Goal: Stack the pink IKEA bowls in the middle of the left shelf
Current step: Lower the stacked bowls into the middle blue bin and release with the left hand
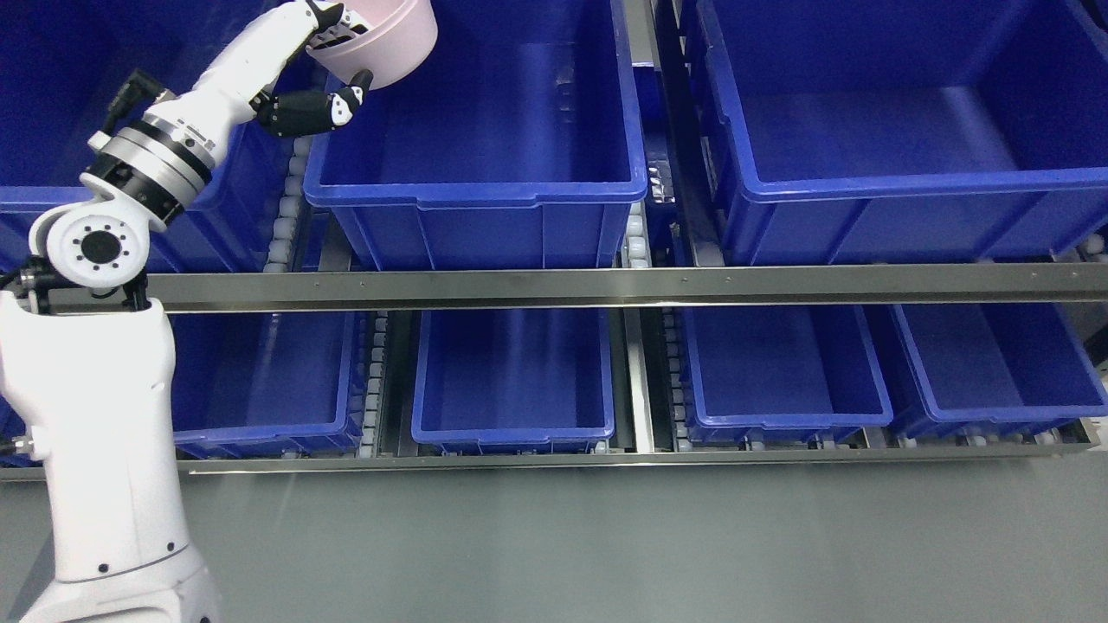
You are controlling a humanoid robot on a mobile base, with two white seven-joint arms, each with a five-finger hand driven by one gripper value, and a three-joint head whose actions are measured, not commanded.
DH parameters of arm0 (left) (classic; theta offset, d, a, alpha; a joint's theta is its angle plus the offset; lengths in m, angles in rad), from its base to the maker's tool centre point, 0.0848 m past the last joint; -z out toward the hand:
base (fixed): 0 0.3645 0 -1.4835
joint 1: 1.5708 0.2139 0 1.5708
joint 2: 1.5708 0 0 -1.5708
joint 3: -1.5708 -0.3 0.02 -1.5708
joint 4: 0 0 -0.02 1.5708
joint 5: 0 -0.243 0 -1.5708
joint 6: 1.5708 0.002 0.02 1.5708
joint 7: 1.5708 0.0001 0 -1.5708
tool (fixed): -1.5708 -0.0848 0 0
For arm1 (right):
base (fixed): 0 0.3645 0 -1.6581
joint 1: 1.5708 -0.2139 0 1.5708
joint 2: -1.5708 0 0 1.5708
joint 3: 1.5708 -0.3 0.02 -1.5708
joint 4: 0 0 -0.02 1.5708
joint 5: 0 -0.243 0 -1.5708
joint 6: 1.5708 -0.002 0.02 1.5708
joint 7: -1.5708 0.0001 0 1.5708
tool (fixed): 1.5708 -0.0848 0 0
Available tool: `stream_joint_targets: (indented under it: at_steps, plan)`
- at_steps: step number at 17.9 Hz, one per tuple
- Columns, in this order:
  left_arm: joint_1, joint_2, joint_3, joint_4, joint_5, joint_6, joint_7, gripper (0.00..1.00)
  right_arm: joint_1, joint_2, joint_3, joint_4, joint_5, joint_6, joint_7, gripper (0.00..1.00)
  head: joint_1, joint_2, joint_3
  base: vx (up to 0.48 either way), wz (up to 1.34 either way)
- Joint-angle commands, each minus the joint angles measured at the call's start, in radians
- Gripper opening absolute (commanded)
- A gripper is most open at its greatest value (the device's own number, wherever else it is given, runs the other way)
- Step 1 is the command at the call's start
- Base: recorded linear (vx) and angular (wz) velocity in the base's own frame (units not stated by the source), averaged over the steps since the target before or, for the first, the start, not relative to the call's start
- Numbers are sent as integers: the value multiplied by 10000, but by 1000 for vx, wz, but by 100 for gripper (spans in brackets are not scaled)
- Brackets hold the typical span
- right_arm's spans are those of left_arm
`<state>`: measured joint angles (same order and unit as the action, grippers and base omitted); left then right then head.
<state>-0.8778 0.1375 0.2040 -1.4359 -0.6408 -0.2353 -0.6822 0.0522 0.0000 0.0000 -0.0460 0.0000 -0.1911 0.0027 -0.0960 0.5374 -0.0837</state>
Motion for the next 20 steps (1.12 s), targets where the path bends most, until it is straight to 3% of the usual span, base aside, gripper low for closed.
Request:
stream_joint_targets:
  at_steps: [1,9,20]
  plan:
    - [-533,160,-642,3341,-143,-86,561,8,0,-175,-92,0,77,55,4,100,0,0,0,67,104]
    - [-626,-1200,-1610,4142,-127,-71,671,8,0,-175,-92,0,77,55,4,100,0,0,0,115,122]
    - [-13,-1200,-2285,4173,-142,-55,671,9,0,-175,-92,0,77,55,4,100,0,0,0,136,-110]
